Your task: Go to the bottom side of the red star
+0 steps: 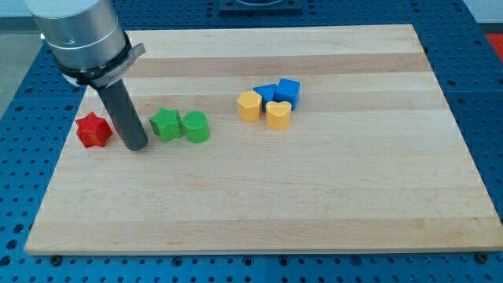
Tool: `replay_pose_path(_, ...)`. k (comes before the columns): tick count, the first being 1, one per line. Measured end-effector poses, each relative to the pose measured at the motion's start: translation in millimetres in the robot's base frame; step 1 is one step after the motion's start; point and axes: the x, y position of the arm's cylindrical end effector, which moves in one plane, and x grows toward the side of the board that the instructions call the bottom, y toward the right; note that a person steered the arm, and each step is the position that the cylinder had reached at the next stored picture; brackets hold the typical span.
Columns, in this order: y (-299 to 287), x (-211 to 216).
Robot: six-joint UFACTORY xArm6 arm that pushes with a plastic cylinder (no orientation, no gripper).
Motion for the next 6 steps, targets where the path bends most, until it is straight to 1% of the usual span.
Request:
replay_pose_path(1, 0.0, 2.9)
replay_pose_path(3, -0.4, 40.6)
replay_pose_path(4, -4.5, 52.2)
replay_pose_path(6, -7.1, 44.8)
